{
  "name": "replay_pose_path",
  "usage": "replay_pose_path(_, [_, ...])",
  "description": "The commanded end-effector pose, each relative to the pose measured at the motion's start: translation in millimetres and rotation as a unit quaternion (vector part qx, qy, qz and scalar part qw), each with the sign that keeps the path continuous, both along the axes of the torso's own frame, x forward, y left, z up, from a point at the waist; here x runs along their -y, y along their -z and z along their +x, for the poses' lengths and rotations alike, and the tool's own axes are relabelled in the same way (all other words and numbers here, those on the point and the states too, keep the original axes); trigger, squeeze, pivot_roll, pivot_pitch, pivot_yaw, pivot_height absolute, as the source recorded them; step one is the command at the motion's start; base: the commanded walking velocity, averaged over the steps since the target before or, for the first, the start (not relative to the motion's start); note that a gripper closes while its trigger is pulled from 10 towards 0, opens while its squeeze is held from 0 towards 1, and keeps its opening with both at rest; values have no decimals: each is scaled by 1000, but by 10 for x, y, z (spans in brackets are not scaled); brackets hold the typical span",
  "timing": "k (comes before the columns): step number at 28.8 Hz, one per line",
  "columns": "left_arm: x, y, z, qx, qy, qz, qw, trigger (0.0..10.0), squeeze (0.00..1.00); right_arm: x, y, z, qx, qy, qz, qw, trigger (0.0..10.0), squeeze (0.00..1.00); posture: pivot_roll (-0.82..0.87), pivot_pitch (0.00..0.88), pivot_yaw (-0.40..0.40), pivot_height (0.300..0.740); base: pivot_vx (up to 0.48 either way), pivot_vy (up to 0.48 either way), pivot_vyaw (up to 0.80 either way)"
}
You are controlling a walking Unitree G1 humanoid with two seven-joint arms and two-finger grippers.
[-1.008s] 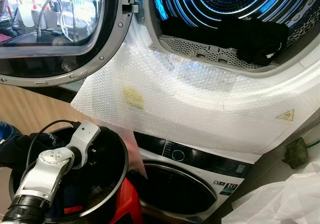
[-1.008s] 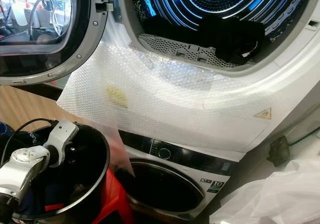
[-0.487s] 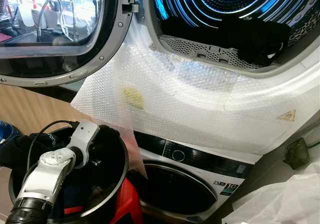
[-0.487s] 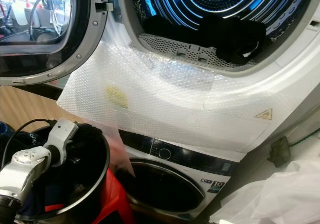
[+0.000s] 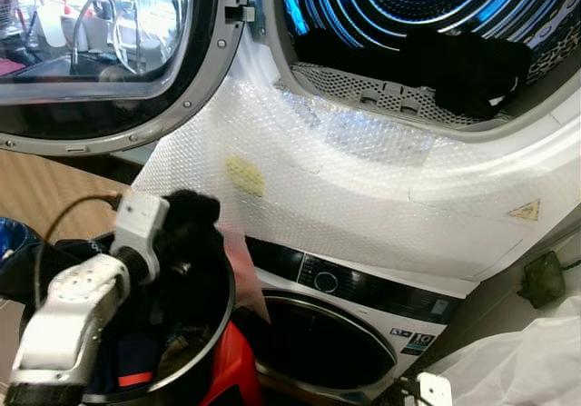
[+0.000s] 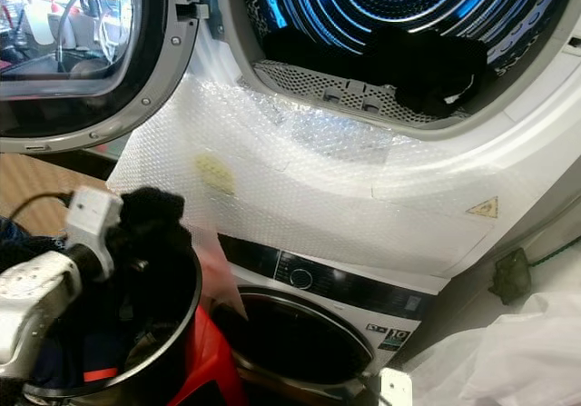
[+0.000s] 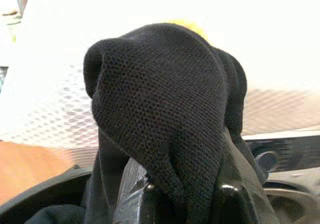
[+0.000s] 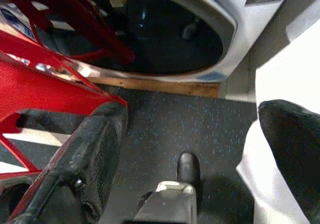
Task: Clothes washing
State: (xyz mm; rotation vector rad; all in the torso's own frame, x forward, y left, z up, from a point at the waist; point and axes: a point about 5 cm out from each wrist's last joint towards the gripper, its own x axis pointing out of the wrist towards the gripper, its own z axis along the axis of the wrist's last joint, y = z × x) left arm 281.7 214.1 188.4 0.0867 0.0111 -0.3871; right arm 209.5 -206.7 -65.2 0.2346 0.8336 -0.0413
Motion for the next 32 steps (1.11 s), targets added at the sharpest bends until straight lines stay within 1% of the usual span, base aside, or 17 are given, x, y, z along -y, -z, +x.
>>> replay_pose_path(1, [58,-135,-48,26,25,-7,999,0,0,54,-37,33,15,5,4,1000,10000,0,-2,69,-90,740,0,0,0])
replay_pose_path(9, [66,-161,-106,21,25,-12,999,0,0,61,-42,34,18,0,10,1000,10000,0,-2,69,-90,740,0,0,0])
replay_pose_path(10, [86,-177,-162,23,43,-6,999,0,0,86,-75,69,31,-3,16,999,10000,0,11,81,-93,740,0,0,0])
replay_pose_path(11, [119,-290,-273,32,95,-4,995,0,0,167,-259,226,93,-47,75,992,10000,0,16,88,-88,740,0,0,0])
replay_pose_path(12, [152,-368,-359,37,134,-1,990,0,0,225,-413,326,141,-85,115,980,10000,0,16,88,-88,740,0,0,0])
replay_pose_path(13, [152,-368,-359,37,134,-1,990,0,0,225,-413,326,141,-85,115,980,10000,0,16,88,-88,740,0,0,0])
replay_pose_path(15, [207,-546,-457,48,199,8,979,0,0,307,-771,487,224,-184,174,941,10000,0,11,87,-80,740,0,0,0])
replay_pose_path(17, [234,-617,-473,54,218,8,974,0,0,324,-932,549,252,-215,193,924,10000,0,9,87,-79,740,0,0,0])
replay_pose_path(19, [270,-612,-470,52,223,2,973,0,0,299,-991,578,264,-224,203,916,10000,0,4,86,-77,740,0,0,0])
replay_pose_path(23, [319,-562,-470,46,230,-1,972,0,0,231,-983,575,265,-238,206,911,10000,0,0,88,-75,740,0,0,0])
replay_pose_path(24, [337,-540,-470,41,233,-4,972,0,0,184,-971,565,265,-244,214,908,10000,0,3,89,-74,740,0,0,0])
replay_pose_path(25, [343,-522,-478,33,238,-7,971,0,0,131,-973,548,270,-256,229,899,10000,0,3,90,-71,740,0,0,0])
replay_pose_path(26, [340,-522,-481,32,239,-7,971,0,0,126,-976,545,271,-259,232,898,10000,0,3,90,-71,740,0,0,0])
replay_pose_path(29, [300,-527,-488,19,250,-1,968,0,0,207,-1037,579,275,-262,226,897,10000,0,3,90,-71,740,0,0,0])
replay_pose_path(30, [278,-530,-493,8,260,3,966,0,0,260,-1137,593,283,-265,241,889,10000,0,4,93,-68,740,0,0,0])
replay_pose_path(31, [277,-526,-500,2,269,4,963,0,0,272,-1206,598,293,-274,254,880,10000,416,4,93,-68,740,0,0,0])
replay_pose_path(32, [279,-524,-505,-1,276,4,961,0,0,274,-1248,599,298,-282,262,874,10000,416,4,93,-68,740,0,0,0])
